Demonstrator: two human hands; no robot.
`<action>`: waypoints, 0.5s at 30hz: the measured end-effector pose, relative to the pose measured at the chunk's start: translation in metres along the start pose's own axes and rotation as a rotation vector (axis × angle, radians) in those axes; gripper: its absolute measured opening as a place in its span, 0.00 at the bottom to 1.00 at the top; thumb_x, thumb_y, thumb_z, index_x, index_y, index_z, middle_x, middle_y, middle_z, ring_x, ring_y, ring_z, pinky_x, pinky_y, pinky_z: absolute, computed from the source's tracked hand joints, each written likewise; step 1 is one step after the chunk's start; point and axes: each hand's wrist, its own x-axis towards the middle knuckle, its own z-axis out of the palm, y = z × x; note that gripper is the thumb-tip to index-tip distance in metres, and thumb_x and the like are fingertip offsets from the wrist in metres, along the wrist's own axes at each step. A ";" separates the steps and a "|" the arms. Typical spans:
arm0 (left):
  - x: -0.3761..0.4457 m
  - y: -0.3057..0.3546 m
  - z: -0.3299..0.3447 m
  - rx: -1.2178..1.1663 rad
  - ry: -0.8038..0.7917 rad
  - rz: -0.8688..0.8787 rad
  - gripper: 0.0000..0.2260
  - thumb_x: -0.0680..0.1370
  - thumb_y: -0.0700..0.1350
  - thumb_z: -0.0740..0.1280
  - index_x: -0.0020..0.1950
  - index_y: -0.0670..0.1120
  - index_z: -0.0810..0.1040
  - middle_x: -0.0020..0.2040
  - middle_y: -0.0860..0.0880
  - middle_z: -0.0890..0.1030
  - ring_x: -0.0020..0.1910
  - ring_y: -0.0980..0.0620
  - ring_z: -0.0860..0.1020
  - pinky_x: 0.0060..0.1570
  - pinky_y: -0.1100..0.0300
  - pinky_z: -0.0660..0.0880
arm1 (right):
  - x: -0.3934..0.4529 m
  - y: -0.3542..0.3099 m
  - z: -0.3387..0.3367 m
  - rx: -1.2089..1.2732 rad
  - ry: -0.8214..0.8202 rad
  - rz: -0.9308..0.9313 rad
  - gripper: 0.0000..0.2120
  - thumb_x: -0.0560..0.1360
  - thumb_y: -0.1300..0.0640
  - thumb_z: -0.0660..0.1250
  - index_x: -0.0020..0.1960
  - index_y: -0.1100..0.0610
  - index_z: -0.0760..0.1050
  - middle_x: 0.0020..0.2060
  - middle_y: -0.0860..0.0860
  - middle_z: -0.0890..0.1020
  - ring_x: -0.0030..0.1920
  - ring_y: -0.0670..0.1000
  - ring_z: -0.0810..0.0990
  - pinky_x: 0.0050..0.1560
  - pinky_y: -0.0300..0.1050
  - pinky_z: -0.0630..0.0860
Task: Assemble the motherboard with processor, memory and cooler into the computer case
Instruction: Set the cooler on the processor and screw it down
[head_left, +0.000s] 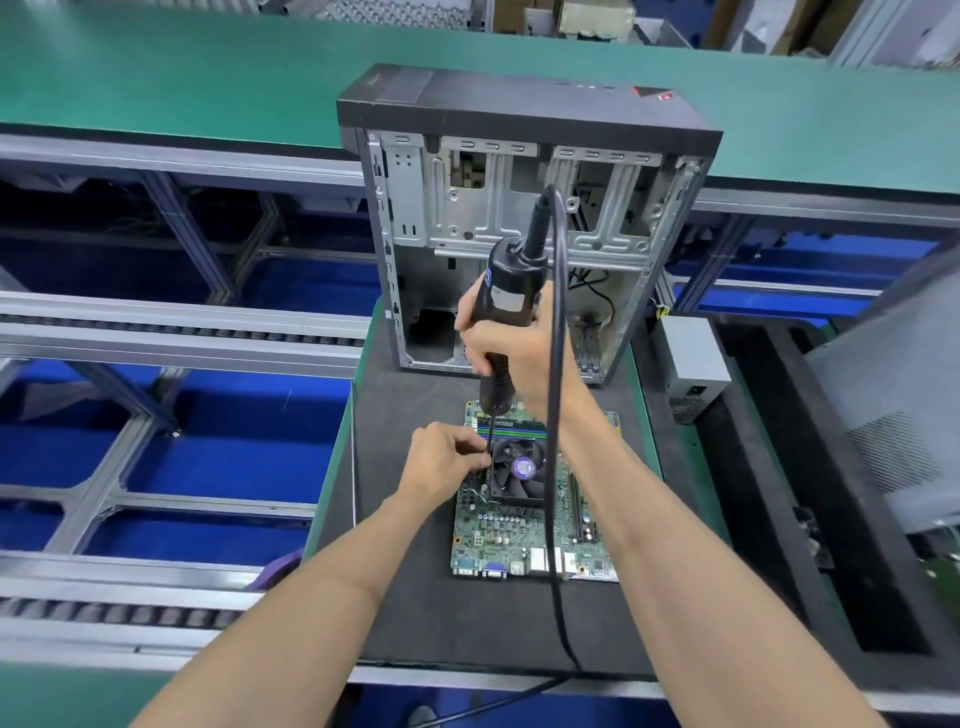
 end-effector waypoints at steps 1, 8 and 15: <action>-0.001 0.001 0.000 0.001 0.000 0.002 0.06 0.69 0.40 0.79 0.37 0.47 0.85 0.34 0.54 0.83 0.33 0.63 0.79 0.38 0.71 0.73 | 0.001 0.000 -0.002 0.019 -0.035 0.014 0.10 0.61 0.73 0.61 0.33 0.61 0.76 0.25 0.64 0.69 0.24 0.53 0.65 0.28 0.42 0.63; -0.004 0.001 0.003 0.012 0.036 0.047 0.05 0.69 0.39 0.80 0.39 0.46 0.85 0.34 0.57 0.83 0.34 0.64 0.80 0.40 0.72 0.73 | -0.004 0.008 0.015 -0.082 0.431 -0.008 0.05 0.64 0.66 0.68 0.38 0.58 0.79 0.28 0.50 0.77 0.30 0.52 0.73 0.34 0.43 0.71; -0.004 0.000 0.003 0.036 0.043 0.062 0.03 0.70 0.41 0.78 0.39 0.47 0.86 0.34 0.57 0.84 0.39 0.56 0.83 0.46 0.61 0.78 | -0.001 0.001 0.004 0.002 0.045 0.009 0.09 0.62 0.72 0.64 0.36 0.61 0.77 0.29 0.53 0.76 0.28 0.53 0.71 0.30 0.40 0.68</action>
